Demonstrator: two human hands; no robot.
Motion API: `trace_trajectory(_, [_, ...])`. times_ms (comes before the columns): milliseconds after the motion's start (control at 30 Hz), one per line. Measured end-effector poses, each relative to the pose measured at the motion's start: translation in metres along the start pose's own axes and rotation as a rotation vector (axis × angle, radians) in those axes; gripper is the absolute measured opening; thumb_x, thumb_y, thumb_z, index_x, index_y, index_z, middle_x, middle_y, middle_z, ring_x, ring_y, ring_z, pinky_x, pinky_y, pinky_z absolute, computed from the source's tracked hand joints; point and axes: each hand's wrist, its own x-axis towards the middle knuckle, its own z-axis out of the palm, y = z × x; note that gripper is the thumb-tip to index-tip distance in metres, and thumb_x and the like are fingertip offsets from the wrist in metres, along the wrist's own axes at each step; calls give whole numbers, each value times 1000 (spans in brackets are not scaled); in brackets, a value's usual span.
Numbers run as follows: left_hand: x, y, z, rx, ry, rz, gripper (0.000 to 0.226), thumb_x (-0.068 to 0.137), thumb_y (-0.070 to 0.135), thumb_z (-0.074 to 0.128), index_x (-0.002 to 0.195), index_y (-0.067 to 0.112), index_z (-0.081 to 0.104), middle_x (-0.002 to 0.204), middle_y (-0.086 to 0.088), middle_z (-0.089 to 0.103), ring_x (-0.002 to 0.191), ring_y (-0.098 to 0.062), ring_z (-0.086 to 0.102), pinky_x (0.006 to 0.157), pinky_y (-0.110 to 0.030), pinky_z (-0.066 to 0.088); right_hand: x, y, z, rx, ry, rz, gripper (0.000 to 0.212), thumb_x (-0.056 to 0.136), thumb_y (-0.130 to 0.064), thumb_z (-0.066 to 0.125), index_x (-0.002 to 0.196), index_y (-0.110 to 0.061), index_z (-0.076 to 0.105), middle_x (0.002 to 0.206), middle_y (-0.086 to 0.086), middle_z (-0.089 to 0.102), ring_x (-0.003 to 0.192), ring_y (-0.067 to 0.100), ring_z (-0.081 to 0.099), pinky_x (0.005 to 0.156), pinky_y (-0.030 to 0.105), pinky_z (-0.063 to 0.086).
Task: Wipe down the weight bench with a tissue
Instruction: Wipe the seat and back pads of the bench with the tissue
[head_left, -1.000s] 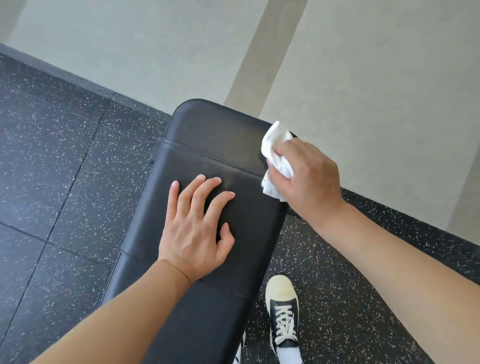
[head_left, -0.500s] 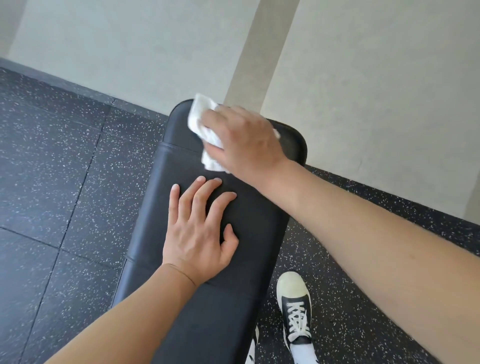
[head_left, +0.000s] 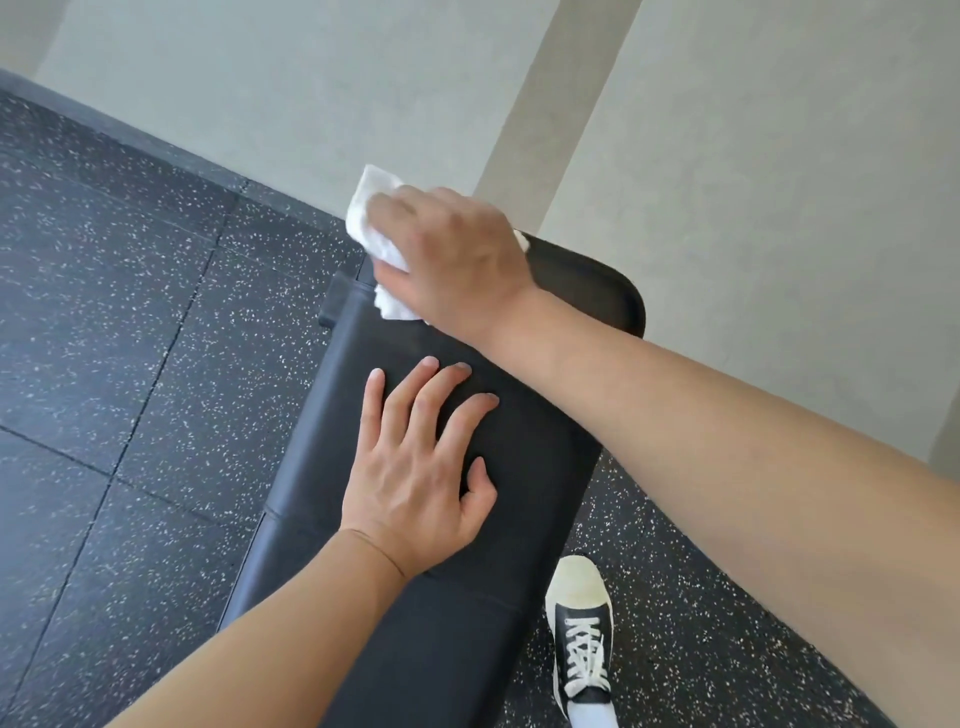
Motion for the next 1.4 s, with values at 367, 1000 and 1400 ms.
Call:
trace_trajectory(367, [0,0,0,-1,4,12,56,80,31,62,135,21,58,150,-8,48,147,-36,38,120,-66,22,-79,62,-18,69,125,-92,16,85,-23,69,98,-14,71,87,3,66,73,29,59,58,39,45])
trace_trajectory(1000, [2,1,1,16,-8,9,54,81,33,59,132,16,54,144,-14,49,142,-40,41,119,-67,23,35,-23,17,-21,-75,-71,27,97,-34,51,123,-30,58,115,-8,65,104,18,63,70,32,39])
trace_trajectory(1400, [0,-2,3,9,-11,19,56,81,32,60,136,22,57,152,-8,47,147,-36,38,121,-66,21,-123,99,-25,75,142,-76,12,85,-25,70,94,-17,68,82,1,66,67,28,55,53,35,44])
